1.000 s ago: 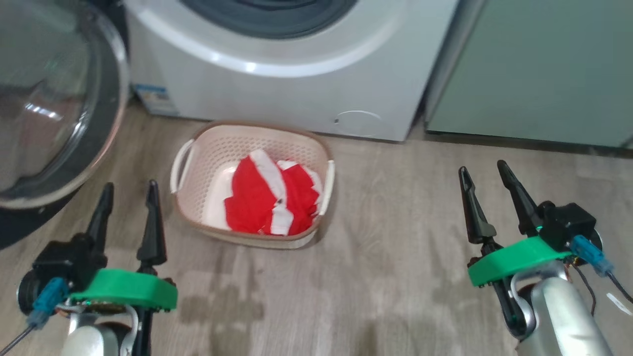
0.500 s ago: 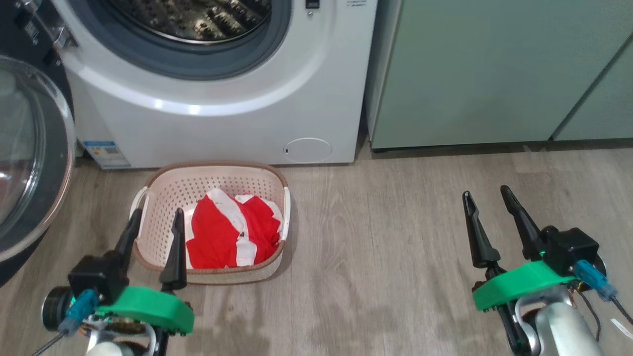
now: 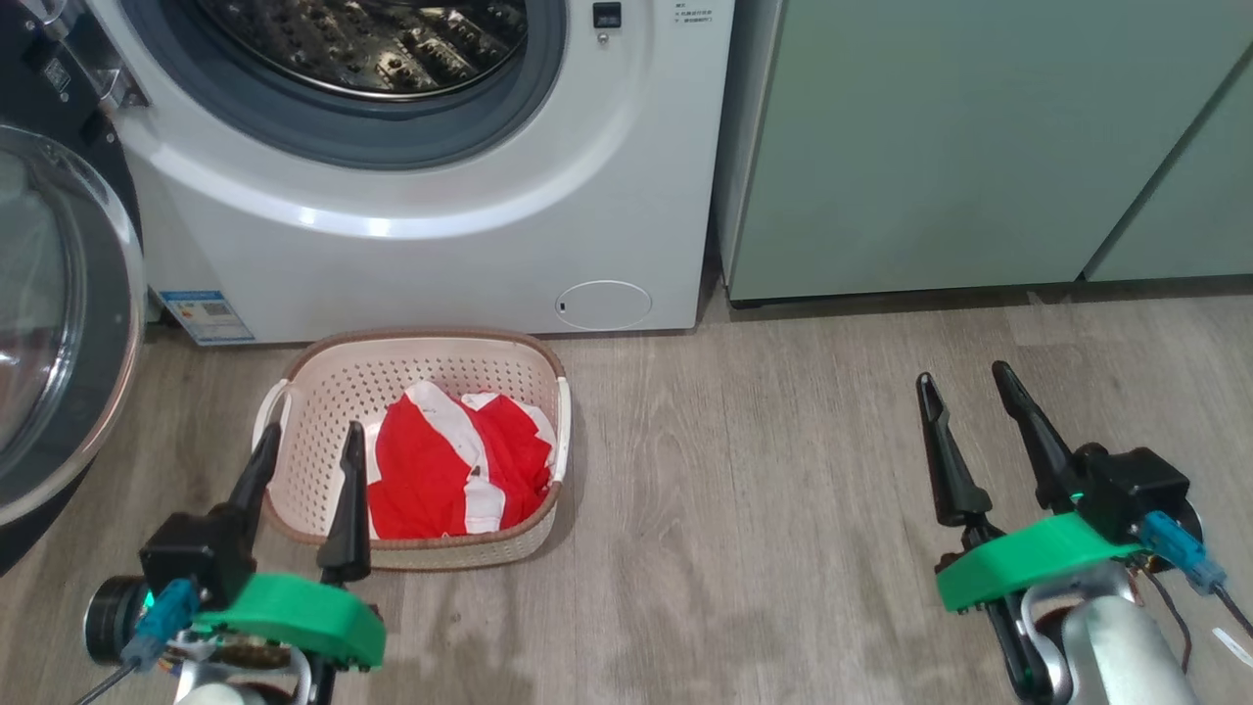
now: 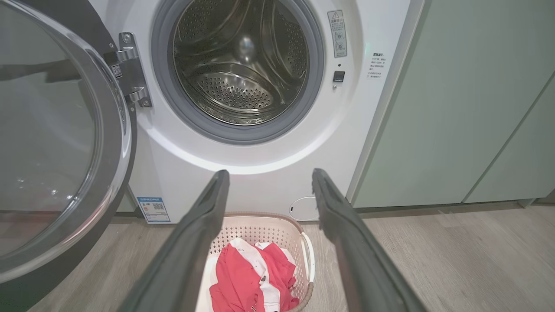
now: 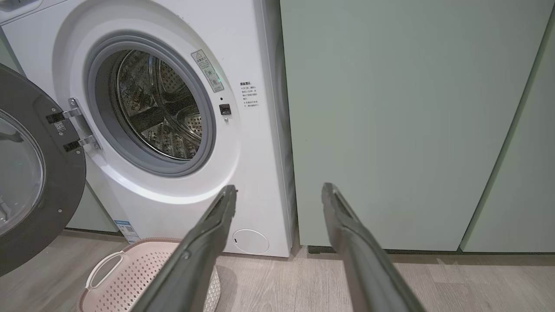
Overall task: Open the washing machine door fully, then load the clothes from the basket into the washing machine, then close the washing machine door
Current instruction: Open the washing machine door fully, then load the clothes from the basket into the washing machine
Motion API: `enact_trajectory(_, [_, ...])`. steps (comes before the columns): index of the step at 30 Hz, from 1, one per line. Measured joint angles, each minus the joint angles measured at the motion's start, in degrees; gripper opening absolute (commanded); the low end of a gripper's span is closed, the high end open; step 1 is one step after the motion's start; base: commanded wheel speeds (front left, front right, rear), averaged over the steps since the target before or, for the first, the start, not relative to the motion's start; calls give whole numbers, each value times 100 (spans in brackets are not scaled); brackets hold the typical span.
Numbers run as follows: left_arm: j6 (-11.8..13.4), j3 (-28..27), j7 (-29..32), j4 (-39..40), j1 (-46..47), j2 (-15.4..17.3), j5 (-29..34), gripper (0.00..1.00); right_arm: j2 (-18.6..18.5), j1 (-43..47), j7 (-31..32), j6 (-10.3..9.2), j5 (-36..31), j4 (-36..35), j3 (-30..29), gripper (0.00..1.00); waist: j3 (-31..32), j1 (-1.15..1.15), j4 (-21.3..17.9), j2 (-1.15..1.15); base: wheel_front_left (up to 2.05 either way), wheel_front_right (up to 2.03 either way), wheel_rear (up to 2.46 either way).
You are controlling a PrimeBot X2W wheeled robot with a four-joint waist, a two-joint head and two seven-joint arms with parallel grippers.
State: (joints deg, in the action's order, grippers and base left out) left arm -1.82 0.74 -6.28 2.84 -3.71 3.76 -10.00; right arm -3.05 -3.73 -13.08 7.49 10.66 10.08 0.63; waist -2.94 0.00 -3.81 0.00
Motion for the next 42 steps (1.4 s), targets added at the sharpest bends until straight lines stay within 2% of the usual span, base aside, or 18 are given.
enact_trajectory(18, [26,91,23,57,1,48,-57,100,4,-3,-3,0,51,5,-4,100,-86,0,11,0,15,-15,0])
enact_trajectory(34, [57,159,49,186,7,122,-56,100,7,-10,-13,0,63,26,-8,100,-147,1,-57,0,168,-168,0])
enact_trajectory(42, [105,193,49,208,10,144,-57,100,10,-23,-25,0,100,42,-5,100,-163,1,-53,0,93,-93,0])
